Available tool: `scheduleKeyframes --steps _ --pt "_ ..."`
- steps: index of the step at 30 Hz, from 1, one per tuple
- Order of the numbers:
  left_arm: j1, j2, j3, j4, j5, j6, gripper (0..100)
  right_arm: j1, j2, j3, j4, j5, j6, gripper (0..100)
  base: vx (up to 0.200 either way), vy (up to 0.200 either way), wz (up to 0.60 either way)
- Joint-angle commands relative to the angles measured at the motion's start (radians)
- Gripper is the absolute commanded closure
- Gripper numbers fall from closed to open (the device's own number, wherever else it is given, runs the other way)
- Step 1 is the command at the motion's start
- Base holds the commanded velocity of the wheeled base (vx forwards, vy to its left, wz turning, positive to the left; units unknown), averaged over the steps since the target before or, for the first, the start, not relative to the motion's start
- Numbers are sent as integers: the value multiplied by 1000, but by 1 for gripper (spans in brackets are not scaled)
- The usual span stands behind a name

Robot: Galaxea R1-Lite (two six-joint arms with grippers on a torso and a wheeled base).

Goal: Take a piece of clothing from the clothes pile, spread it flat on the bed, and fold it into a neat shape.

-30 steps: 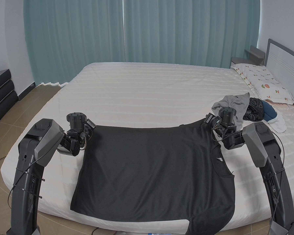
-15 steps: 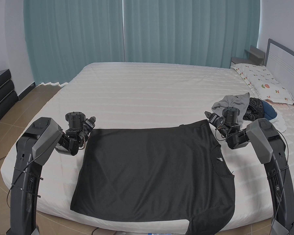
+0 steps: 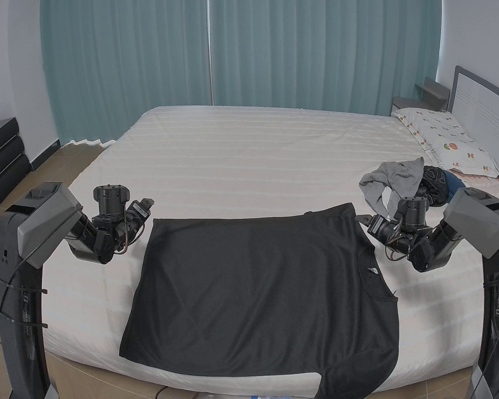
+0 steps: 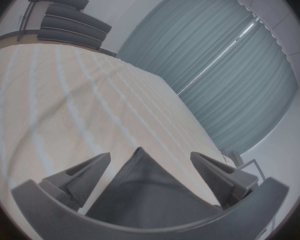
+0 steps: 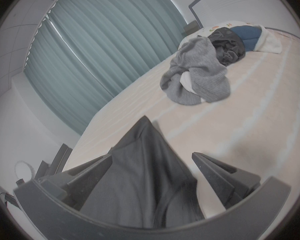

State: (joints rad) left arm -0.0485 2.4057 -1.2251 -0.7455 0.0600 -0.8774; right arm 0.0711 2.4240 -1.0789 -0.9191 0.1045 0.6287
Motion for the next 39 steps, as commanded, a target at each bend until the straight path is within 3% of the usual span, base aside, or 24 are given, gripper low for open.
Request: scheduleKeyframes --steps 1,8,19,26,31,39 --pt "-8 -318 450 -43 -117 -61 0 4 -376 560 -124 149 14 0 -200 0 0" --pt "-16 -364 613 -97 -172 -64 0 12 -408 675 -124 181 17 0 -200 0 0" --pt "-4 -362 674 -94 -258 -43 0 15 -388 712 -124 219 72 0 -145 0 0" --pt "91 -370 791 -89 -454 201 0 16 -379 745 -129 236 74 0 0 0 0" --pt "91 -310 812 -95 -463 313 0 16 -387 758 -129 256 69 0 0 0 0" --pt "72 -257 796 -101 -451 337 0 18 -379 764 -129 258 68 0 0 0 0"
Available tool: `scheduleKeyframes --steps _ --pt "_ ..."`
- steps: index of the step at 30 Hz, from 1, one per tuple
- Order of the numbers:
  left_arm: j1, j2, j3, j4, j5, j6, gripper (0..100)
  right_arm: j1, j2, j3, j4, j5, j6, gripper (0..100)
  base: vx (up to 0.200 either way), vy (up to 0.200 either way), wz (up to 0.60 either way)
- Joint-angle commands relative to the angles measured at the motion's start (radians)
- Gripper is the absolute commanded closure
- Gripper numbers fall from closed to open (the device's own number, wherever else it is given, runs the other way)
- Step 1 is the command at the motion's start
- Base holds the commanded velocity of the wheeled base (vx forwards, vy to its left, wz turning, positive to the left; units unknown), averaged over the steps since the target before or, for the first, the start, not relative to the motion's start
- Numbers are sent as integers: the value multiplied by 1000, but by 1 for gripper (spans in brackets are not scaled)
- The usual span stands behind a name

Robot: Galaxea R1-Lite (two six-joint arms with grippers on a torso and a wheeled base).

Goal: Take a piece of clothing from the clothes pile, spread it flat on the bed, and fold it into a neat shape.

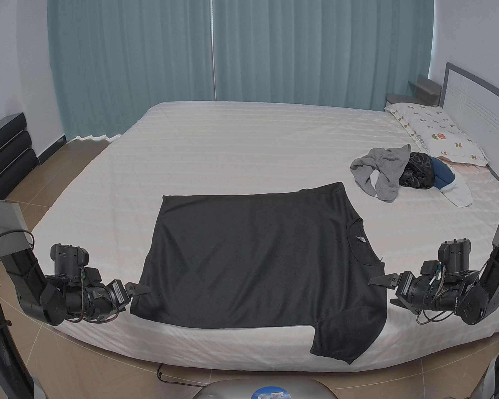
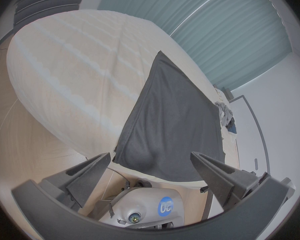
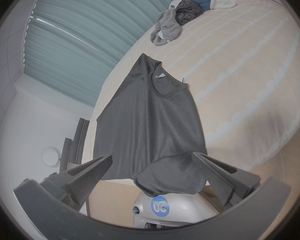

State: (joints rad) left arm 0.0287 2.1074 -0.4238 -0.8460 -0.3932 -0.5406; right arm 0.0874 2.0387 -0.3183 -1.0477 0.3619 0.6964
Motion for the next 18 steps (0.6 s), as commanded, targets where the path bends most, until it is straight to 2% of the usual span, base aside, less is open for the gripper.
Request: scheduleKeyframes --steps 1,8,12,18 --pt "-6 45 -9 -2 5 1 0 2 6 4 0 0 0 0 0 0 0" --pt "-26 74 -24 -2 25 18 0 2 6 2 0 0 0 0 0 0 0" --pt "-43 106 -36 -4 70 73 0 2 6 1 0 0 0 0 0 0 0" --pt "-49 114 -70 -1 86 62 0 2 6 -1 -2 2 0 0 0 0 0"
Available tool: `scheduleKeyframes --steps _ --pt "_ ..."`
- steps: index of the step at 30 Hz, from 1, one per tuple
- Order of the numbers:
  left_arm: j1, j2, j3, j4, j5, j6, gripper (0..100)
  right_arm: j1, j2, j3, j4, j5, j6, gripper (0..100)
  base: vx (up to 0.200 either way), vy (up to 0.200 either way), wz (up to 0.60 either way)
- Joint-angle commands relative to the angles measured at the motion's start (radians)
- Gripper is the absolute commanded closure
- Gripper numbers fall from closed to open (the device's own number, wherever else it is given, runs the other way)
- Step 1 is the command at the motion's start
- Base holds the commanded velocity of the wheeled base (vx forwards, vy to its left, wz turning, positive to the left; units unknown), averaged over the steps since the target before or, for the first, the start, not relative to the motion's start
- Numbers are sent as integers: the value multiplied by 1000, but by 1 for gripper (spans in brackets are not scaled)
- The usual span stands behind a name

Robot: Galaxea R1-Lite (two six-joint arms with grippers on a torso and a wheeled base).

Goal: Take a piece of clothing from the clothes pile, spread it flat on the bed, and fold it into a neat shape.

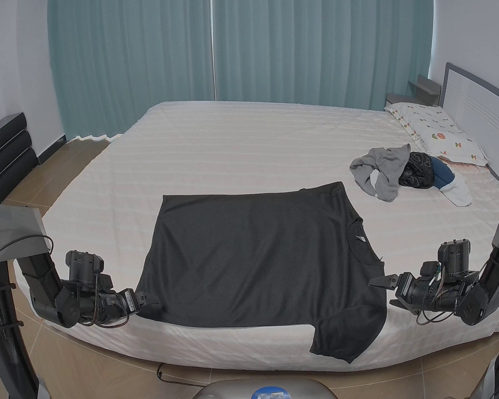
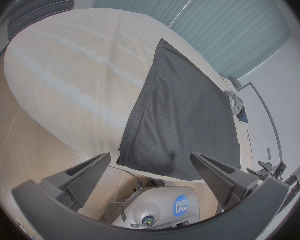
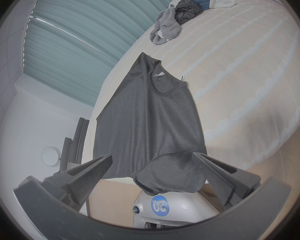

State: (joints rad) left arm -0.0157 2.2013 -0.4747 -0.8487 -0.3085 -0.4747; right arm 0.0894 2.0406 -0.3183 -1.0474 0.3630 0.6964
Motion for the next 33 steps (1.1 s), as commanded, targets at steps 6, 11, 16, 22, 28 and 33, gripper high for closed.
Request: scheduleKeyframes --steps 6,11,16,22,28,33 --pt "-9 26 -22 2 5 -4 100 0 4 -4 -2 -1 0 0 0 0 0" --pt "0 15 19 3 51 -1 100 -3 4 -5 -2 -1 0 0 0 0 0" --pt "11 -18 41 3 58 -4 100 -2 13 1 0 -9 -3 0 0 0 0" --pt "11 -31 41 2 63 -5 100 -7 39 2 0 -16 -46 0 0 0 0" --pt "39 -69 45 3 63 -35 100 -8 82 -4 1 -56 -81 0 0 0 0" --pt "45 -95 44 3 62 -61 100 -14 113 -22 0 -93 -86 0 0 0 0"
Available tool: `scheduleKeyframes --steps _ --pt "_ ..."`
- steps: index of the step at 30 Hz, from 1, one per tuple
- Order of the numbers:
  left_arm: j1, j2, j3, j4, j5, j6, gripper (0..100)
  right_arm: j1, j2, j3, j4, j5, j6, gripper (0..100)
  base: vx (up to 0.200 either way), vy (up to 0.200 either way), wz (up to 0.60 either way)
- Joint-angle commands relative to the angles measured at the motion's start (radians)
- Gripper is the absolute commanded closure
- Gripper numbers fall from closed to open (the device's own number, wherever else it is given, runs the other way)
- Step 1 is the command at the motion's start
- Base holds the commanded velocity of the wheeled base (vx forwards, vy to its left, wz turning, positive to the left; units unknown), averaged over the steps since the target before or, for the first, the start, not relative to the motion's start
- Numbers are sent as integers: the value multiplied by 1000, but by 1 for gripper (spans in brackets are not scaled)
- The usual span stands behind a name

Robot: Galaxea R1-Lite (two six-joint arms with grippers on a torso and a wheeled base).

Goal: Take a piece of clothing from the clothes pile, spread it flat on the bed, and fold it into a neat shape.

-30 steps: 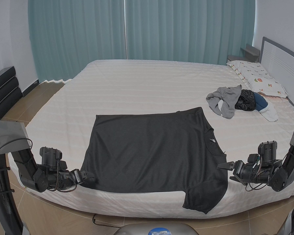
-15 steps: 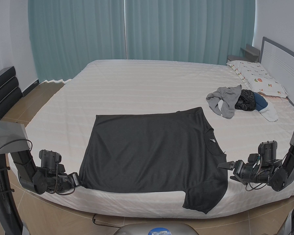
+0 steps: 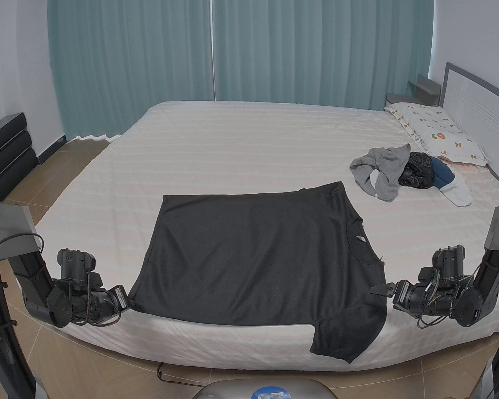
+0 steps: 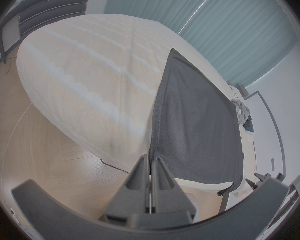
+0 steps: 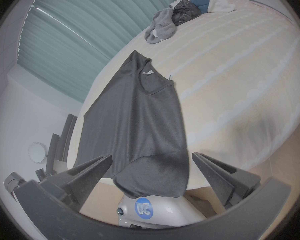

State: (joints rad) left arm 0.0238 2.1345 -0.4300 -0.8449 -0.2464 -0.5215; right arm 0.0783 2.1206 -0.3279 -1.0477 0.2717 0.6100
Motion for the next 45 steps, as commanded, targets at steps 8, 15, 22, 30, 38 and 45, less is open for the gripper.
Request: scheduleKeyframes --steps 8,15,22,30,38,45 --pt "2 -34 0 0 -2 -35 100 -9 93 -79 6 -3 14 0 0 0 0" --pt "2 -33 0 0 -1 -37 100 -22 174 -165 11 -12 17 100 0 0 0" --pt "2 -27 -1 0 -1 -37 100 -28 162 -209 11 -25 40 100 0 0 0" --pt "2 -27 -1 0 -2 -37 100 -28 154 -315 26 -69 56 100 0 0 0" --pt "2 -27 0 0 -2 -38 100 -25 176 -436 115 -69 54 100 0 0 0" --pt "2 -27 2 1 -2 -38 100 -26 203 -447 107 -58 56 0 0 0 0"
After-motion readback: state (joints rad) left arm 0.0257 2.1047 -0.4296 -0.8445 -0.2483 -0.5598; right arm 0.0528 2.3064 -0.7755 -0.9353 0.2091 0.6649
